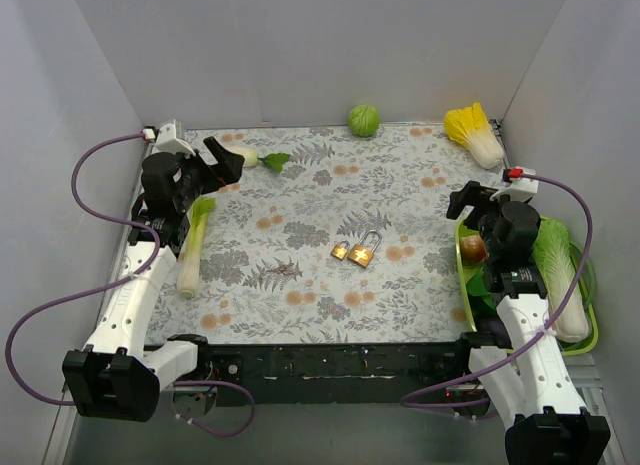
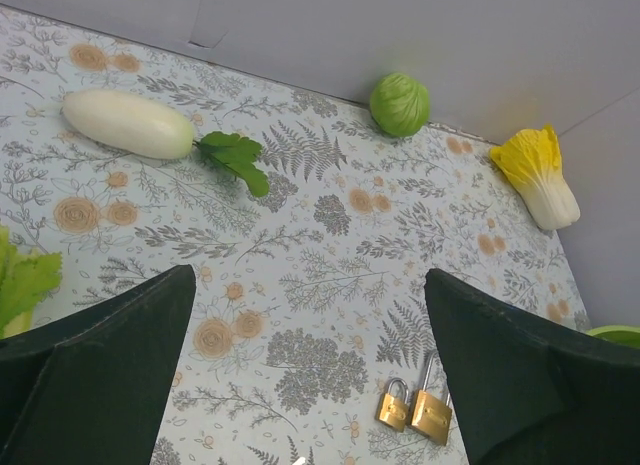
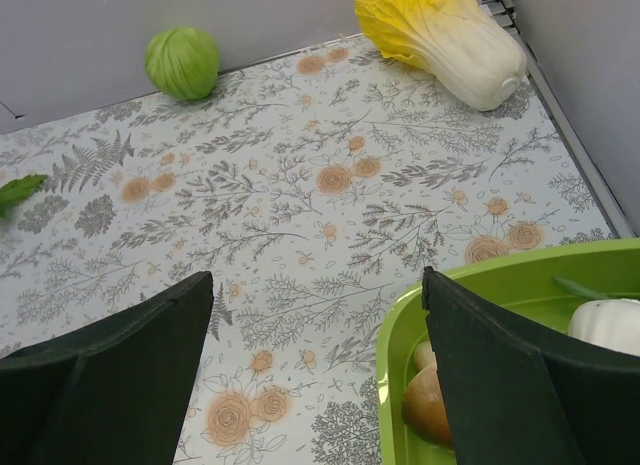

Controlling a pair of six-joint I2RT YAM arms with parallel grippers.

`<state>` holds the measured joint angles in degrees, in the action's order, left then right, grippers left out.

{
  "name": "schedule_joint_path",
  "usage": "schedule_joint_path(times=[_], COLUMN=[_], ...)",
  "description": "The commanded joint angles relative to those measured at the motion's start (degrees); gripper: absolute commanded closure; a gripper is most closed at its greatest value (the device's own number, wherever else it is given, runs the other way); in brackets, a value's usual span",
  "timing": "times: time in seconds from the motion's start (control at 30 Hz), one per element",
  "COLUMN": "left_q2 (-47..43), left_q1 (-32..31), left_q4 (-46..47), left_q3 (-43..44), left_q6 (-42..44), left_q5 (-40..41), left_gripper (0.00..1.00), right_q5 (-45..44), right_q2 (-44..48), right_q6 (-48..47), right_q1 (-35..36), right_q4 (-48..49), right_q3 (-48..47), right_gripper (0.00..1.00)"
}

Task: Unlock with the key

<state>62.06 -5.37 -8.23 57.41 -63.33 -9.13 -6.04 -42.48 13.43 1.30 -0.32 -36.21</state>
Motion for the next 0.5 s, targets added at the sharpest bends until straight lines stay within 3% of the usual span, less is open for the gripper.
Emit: schedule_joint_path(times=[0.0, 0.2, 0.33, 0.47], left_q2=[-0.2, 0.0, -1.1, 3.1], left_q1=[-0.1, -0.1, -0.7, -7.3], left_q4=[-0.6, -1.3, 1.0, -2.7], left_q3=[0.7, -0.6, -7.7, -6.3], left_q6=[-2.2, -0.1, 5.3, 8.4], left_q5=[0.2, 0.9, 0.3, 5.1], left_gripper=[0.02, 0.02, 0.02, 0.02], right_q5=[-0.9, -0.6, 0.6, 2.9], right_q2=[0.0, -0.1, -0.8, -1.2], right_q6=[0.3, -0.3, -0.2, 0.2], right_q1=[0.2, 0.2, 0.2, 0.2], right_q4=[1.0, 0.4, -2.0, -2.8], right_q3=[-3.5, -4.5, -5.2, -5.1], right_gripper=[0.09, 0.11, 0.13, 0.15])
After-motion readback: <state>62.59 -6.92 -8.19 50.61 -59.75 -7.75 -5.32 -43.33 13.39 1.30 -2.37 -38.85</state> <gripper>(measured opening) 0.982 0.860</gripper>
